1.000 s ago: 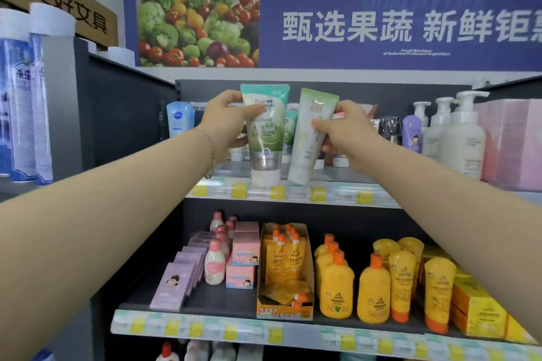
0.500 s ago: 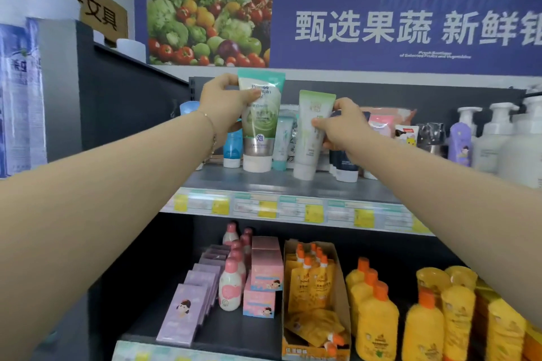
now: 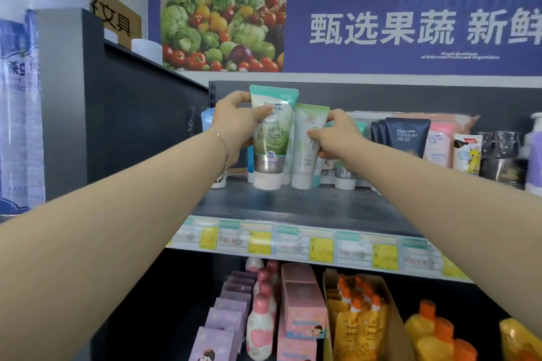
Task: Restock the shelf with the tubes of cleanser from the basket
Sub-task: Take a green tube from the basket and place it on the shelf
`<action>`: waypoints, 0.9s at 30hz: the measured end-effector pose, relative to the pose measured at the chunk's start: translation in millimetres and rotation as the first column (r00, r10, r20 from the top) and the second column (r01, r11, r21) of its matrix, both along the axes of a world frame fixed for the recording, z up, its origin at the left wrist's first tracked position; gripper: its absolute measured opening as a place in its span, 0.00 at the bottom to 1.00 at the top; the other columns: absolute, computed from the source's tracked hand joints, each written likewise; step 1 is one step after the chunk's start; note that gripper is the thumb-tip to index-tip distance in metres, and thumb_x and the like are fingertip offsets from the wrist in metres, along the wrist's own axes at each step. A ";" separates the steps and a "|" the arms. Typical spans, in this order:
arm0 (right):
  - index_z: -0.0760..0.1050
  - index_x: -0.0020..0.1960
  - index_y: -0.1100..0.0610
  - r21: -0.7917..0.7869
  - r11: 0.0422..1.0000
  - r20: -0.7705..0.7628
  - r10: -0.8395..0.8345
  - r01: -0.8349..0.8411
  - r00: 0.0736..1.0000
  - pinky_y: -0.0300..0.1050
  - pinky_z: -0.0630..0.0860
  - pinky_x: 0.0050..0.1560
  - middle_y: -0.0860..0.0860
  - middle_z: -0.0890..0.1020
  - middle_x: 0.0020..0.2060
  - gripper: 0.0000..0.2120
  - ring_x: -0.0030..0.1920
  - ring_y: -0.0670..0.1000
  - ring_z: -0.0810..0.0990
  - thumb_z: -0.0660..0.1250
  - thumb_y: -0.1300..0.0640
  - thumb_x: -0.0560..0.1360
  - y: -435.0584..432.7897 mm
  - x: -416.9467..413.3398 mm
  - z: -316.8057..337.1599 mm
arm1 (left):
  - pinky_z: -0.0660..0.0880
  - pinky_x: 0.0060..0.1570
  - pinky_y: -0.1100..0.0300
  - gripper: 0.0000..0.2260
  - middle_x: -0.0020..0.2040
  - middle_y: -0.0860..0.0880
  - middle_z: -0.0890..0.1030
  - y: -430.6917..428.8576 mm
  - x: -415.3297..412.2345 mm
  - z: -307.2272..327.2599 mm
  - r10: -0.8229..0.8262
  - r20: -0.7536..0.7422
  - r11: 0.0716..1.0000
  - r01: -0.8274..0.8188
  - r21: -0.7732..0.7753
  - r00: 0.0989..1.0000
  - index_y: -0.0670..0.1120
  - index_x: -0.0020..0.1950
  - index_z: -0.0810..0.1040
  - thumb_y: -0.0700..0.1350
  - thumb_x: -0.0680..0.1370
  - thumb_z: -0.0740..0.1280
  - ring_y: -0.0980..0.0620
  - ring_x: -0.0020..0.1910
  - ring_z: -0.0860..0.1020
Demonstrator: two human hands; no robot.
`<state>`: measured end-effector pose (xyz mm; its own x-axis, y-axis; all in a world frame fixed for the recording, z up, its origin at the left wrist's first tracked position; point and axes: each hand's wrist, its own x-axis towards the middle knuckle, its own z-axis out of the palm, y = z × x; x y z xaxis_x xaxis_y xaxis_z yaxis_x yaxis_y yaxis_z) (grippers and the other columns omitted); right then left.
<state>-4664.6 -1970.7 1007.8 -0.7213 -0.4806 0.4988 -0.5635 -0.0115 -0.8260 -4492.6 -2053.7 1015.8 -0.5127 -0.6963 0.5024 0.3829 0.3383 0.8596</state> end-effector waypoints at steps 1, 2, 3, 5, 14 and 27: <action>0.66 0.45 0.49 -0.003 1.000 0.010 -0.003 0.003 1.000 0.60 0.81 0.50 0.56 0.80 0.52 0.11 0.51 0.58 0.82 0.69 0.59 0.75 -5.2 -2.9 1.3 | 0.80 0.30 0.62 0.09 0.44 0.48 0.83 -5.3 -1.5 0.1 0.003 -0.006 1.000 -0.003 -0.001 1.000 0.45 0.57 0.76 0.40 0.77 0.70 0.57 0.30 0.81; 0.66 0.46 0.50 -0.002 1.000 0.018 -0.005 0.005 1.000 0.61 0.81 0.50 0.56 0.80 0.52 0.11 0.52 0.58 0.82 0.69 0.59 0.75 -9.8 -5.3 2.1 | 0.80 0.30 0.62 0.09 0.44 0.49 0.83 -10.2 -3.3 0.0 0.007 -0.010 1.000 -0.007 -0.004 1.000 0.45 0.57 0.77 0.40 0.77 0.70 0.58 0.29 0.81; 0.66 0.46 0.50 0.001 1.000 0.022 -0.009 0.009 1.000 0.61 0.81 0.49 0.56 0.80 0.53 0.11 0.53 0.58 0.81 0.69 0.60 0.76 -15.2 -8.3 2.8 | 0.80 0.30 0.62 0.10 0.43 0.49 0.83 -15.3 -4.9 -0.1 0.011 -0.013 1.000 -0.011 -0.008 1.000 0.45 0.57 0.77 0.40 0.77 0.70 0.58 0.28 0.81; 0.66 0.45 0.50 0.005 1.000 0.016 -0.019 0.019 1.000 0.62 0.81 0.50 0.57 0.80 0.53 0.12 0.54 0.59 0.81 0.68 0.61 0.76 -26.2 -13.7 4.0 | 0.79 0.29 0.62 0.10 0.43 0.50 0.82 -24.6 -7.9 -1.2 0.018 -0.019 1.000 -0.018 -0.019 1.000 0.44 0.58 0.77 0.40 0.77 0.70 0.58 0.30 0.81; 0.68 0.57 0.58 0.144 0.984 -0.085 -0.089 0.101 0.992 0.62 0.81 0.51 0.59 0.78 0.53 0.14 0.52 0.60 0.81 0.69 0.58 0.75 -63.5 -30.7 0.4 | 0.76 0.28 0.65 0.10 0.40 0.50 0.83 -50.9 -17.0 -15.5 -0.010 -0.028 0.998 0.008 -0.056 1.000 0.44 0.56 0.77 0.39 0.76 0.71 0.58 0.30 0.82; 0.67 0.58 0.59 0.186 0.976 -0.044 -0.106 0.113 0.993 0.64 0.80 0.51 0.61 0.79 0.52 0.17 0.51 0.62 0.81 0.69 0.56 0.74 -89.1 -47.1 -10.1 | 0.79 0.32 0.62 0.07 0.44 0.48 0.84 -62.1 -33.2 -19.1 -0.022 -0.083 0.998 0.016 -0.067 0.996 0.46 0.53 0.76 0.40 0.76 0.70 0.54 0.37 0.83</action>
